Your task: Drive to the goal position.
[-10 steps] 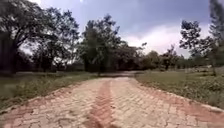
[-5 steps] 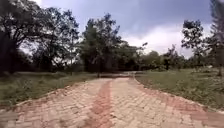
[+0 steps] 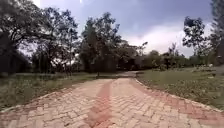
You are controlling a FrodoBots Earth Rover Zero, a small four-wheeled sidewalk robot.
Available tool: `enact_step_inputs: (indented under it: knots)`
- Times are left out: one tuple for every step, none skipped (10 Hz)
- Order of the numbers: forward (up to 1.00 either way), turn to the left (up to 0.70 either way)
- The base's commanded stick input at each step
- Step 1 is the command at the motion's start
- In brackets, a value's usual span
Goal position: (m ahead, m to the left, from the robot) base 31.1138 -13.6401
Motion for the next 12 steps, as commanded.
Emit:
enact_step_inputs:
  knots:
    - [0.7, 0.0]
    - [0.7, 0.0]
    - [0.7, 0.0]
    - [0.7, 0.0]
    - [0.7, 0.0]
    - [0.7, 0.0]
    - [0.7, 0.0]
    - [0.7, 0.0]
    - [0.7, 0.0]
    - [0.7, 0.0]
    - [0.7, 0.0]
    - [0.7, 0.0]
